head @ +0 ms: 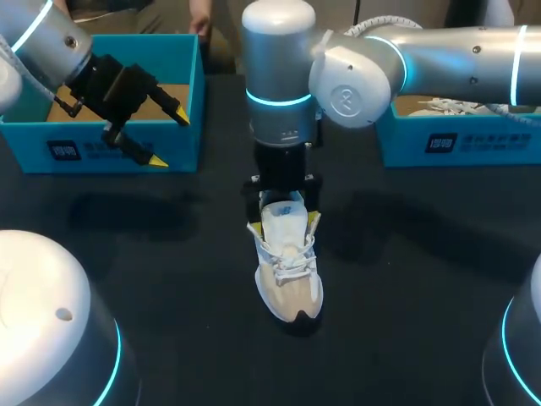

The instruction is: Take the shoe out of the shoebox, open the shoe tongue, remove and reinsert the insole, then place the shoe into the shoebox

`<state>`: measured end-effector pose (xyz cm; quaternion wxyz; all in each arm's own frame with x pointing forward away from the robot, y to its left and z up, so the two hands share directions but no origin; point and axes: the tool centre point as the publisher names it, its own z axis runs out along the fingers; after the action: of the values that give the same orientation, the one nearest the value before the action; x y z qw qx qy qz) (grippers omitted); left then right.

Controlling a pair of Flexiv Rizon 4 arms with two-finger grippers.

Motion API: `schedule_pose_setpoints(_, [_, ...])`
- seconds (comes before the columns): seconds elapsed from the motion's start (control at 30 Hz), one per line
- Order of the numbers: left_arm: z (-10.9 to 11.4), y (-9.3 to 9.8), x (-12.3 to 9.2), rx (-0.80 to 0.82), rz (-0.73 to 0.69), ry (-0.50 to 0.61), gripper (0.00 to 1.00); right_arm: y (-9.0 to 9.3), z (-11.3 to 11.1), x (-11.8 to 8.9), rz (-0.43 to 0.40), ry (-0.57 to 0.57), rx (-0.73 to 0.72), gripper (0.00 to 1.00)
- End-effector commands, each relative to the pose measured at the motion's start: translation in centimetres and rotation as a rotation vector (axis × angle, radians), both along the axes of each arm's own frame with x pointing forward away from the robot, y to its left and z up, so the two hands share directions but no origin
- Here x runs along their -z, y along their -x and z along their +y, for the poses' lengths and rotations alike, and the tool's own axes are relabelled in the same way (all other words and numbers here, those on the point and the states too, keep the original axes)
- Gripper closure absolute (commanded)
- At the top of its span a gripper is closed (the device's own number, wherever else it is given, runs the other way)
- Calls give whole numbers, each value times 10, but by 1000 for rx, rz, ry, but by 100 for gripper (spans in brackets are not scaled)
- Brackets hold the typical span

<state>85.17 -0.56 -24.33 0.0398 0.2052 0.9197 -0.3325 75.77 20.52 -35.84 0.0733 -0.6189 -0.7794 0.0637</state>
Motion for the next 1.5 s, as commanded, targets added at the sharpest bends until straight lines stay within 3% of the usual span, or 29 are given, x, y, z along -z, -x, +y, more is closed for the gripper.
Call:
schedule_pose_setpoints(0.03, [0,0,-1,0,-1,-3,0,6,1,-8,0,12,13,0])
schedule_pose_setpoints(0.37, [0,0,-1,0,-1,-3,0,21,-2,-33,-34,19,62,0])
schedule_pose_setpoints(0.9, [0,0,-1,0,-1,-3,0,10,-16,-56,-64,75,48,0])
schedule_pose_setpoints(1.43, [0,0,-1,0,-1,-3,0,66,6,-104,-47,145,66,0])
schedule_pose_setpoints(1.47, [0,0,-1,0,-1,-3,0,68,7,-104,-45,146,66,11])
schedule_pose_setpoints(1.5, [0,0,-1,0,-1,-3,0,70,8,-104,-39,145,66,34])
